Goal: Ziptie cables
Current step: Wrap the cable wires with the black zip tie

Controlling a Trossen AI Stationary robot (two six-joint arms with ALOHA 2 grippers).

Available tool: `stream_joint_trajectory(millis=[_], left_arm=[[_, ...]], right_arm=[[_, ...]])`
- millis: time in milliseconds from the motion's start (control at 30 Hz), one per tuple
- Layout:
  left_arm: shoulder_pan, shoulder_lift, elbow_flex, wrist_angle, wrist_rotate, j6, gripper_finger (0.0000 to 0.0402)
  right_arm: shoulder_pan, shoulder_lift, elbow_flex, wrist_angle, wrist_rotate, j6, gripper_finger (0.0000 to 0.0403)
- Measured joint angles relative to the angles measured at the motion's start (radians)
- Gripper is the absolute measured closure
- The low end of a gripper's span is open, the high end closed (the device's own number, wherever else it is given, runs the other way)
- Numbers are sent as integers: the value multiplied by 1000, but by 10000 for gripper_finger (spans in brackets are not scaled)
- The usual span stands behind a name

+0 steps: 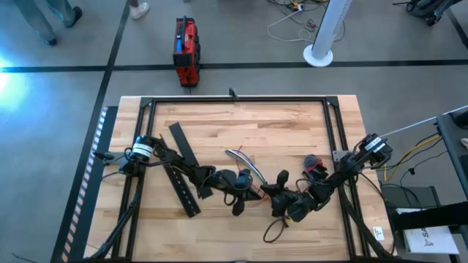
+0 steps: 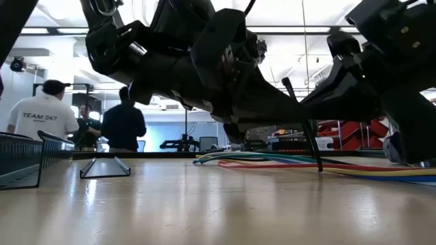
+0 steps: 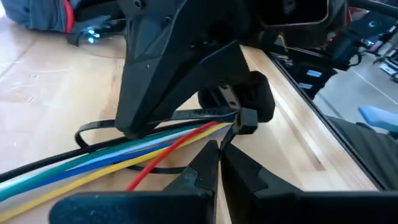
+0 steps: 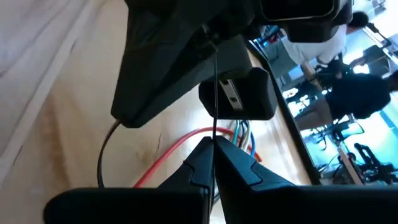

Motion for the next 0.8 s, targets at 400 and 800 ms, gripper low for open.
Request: stream_joint_trajectory(millis=[400,800], left_arm=[[-1,0,1,1,28,13,402],[-1,0,1,1,28,13,402]], right_arm=[[-1,-1,0,2,-35,-41,403],[-12,-3,0,9,-27,-48,403]])
